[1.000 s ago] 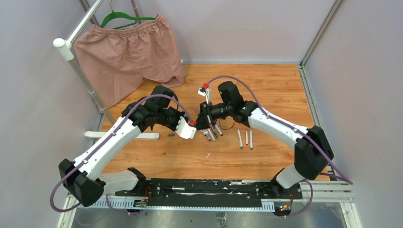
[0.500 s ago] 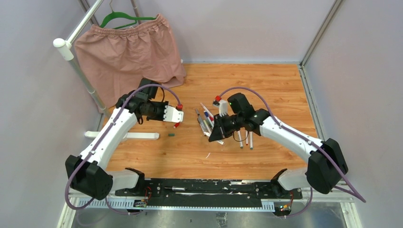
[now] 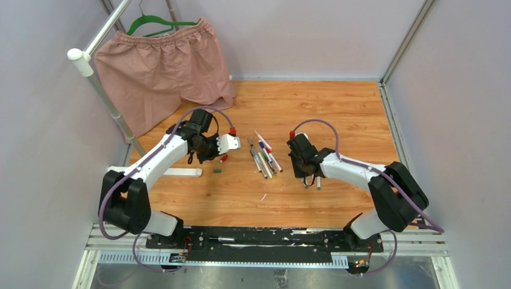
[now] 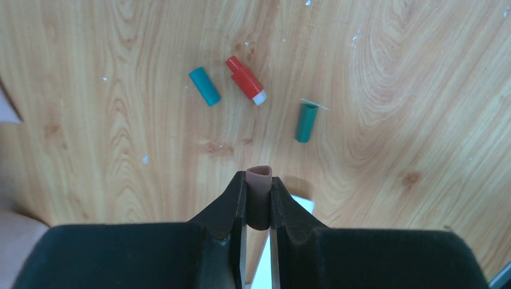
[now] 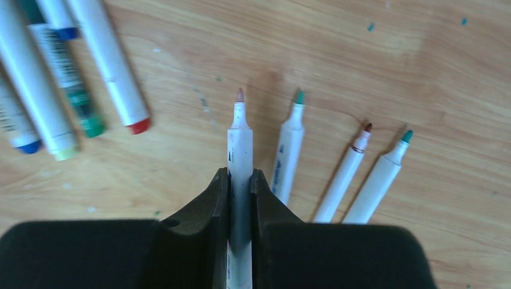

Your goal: Open the pen caps

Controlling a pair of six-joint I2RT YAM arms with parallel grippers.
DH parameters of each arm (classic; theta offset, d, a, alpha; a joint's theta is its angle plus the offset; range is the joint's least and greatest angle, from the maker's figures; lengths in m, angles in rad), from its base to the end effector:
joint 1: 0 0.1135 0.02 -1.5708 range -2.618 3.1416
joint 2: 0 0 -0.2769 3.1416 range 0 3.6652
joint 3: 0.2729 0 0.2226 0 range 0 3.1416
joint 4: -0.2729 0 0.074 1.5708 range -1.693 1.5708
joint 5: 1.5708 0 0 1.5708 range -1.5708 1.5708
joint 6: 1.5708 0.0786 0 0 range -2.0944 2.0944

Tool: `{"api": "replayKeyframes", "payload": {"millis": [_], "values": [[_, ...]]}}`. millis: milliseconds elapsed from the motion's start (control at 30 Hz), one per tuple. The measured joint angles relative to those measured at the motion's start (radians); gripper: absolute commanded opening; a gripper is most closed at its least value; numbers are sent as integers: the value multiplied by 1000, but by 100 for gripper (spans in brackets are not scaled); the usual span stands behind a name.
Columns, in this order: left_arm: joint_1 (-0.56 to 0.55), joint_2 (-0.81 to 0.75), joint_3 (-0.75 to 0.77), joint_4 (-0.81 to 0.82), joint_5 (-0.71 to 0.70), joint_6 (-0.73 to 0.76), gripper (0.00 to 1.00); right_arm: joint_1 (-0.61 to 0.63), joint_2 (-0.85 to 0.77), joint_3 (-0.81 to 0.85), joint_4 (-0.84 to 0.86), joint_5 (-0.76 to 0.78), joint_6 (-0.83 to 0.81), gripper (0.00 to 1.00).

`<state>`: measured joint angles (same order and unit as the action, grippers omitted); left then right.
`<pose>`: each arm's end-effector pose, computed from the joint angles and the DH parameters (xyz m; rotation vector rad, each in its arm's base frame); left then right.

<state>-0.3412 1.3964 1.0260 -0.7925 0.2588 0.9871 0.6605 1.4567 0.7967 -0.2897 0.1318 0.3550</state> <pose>0.2317 -0.1036 0.2269 1.7029 2.0588 -0.1543 0.2298 0.1655 0.1810 -0.3314 2.5046 0.2485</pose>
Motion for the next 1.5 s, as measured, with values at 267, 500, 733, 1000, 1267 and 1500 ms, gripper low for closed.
{"api": "replayKeyframes", "payload": {"millis": [267,500,733,1000,1267,1500], "values": [[-37,70,-72,120,-44,-101,0,0,25,-56,83,132,19,11],[-41,124,-111,191,-66,-133,0,0,19,-74,121,163,21,32],[-45,158,-119,218,-71,-143,20,0,-33,-87,90,167,18,31],[-55,164,-121,224,-69,-150,34,0,-115,-43,40,149,14,30],[-55,164,-117,206,-67,-153,47,0,-93,112,19,45,-23,34],[-28,108,49,75,-60,-177,100,-1,111,301,13,-102,-87,36]]}}
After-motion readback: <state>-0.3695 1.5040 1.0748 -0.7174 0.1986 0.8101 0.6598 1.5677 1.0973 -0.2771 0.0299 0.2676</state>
